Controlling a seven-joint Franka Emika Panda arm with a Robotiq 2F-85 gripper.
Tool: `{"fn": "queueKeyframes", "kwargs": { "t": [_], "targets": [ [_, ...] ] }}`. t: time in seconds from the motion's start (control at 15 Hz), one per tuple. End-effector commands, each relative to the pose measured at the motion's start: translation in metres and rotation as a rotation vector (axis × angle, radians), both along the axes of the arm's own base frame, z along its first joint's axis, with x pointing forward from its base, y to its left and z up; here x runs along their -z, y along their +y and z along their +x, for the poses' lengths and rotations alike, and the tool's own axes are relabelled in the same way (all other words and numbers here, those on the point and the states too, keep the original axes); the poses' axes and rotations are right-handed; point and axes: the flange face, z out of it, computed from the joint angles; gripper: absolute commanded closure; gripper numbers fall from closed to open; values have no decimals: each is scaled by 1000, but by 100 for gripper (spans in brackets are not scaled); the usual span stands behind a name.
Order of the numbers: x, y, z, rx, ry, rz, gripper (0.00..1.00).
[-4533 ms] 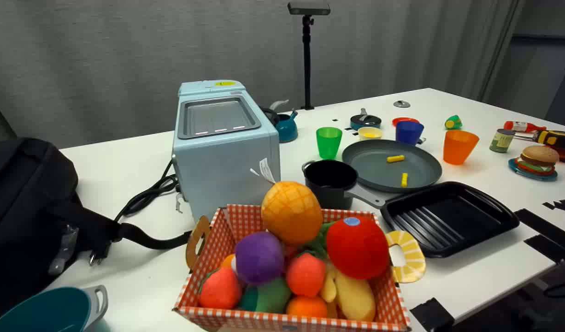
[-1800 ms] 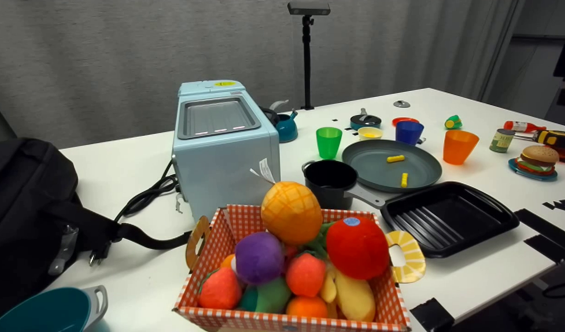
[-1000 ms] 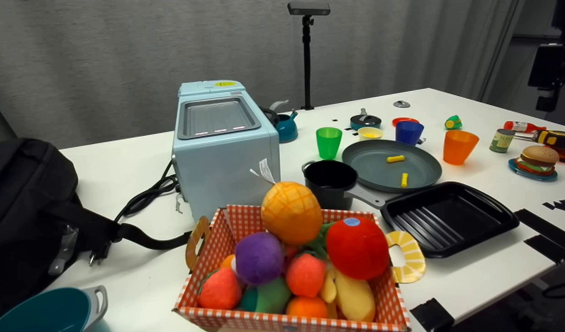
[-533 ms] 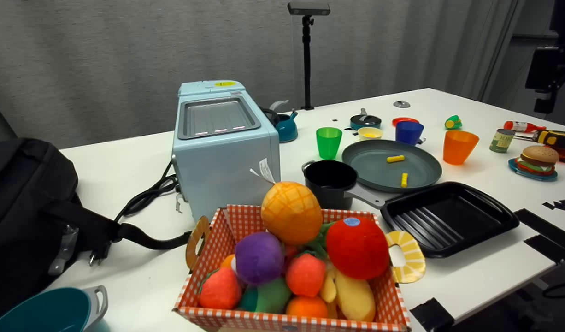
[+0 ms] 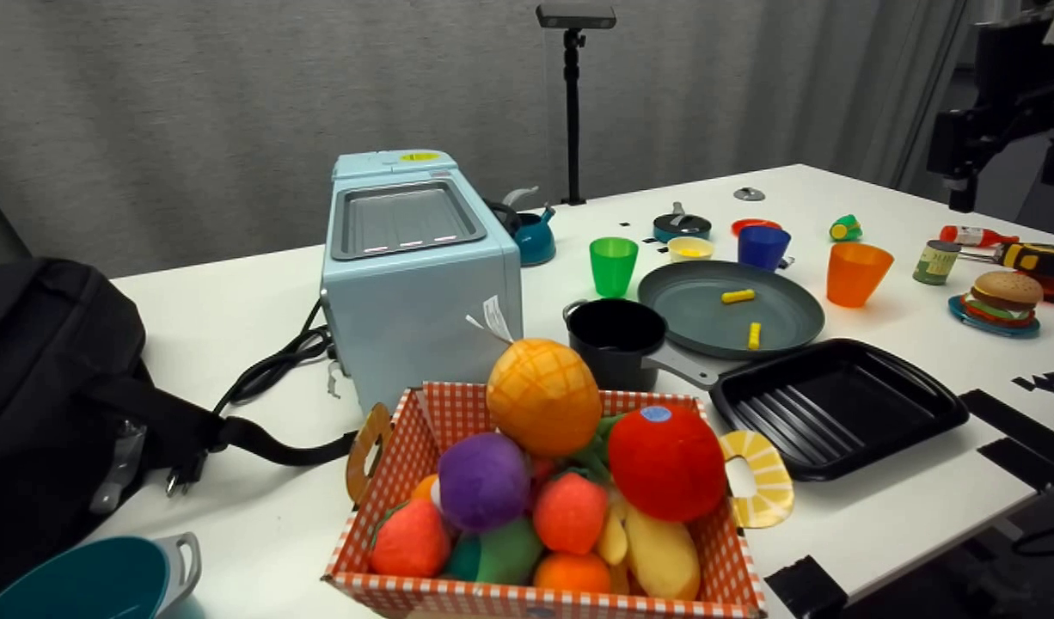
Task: Empty the contents in the orange cup onto the plate then stack it with the blue cup.
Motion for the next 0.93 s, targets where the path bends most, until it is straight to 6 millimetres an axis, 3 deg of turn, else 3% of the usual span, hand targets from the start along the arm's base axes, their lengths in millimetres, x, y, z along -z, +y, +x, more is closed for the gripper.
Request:
{"fn": "queueKeyframes", "kwargs": {
  "t": [0.0,0.27,0.87],
  "targets": [
    [20,-35,35,57,-15,8,0],
    [39,-59,65,72,-81,40,0],
    [64,-73,110,124,-191,30,0]
  ]
}}
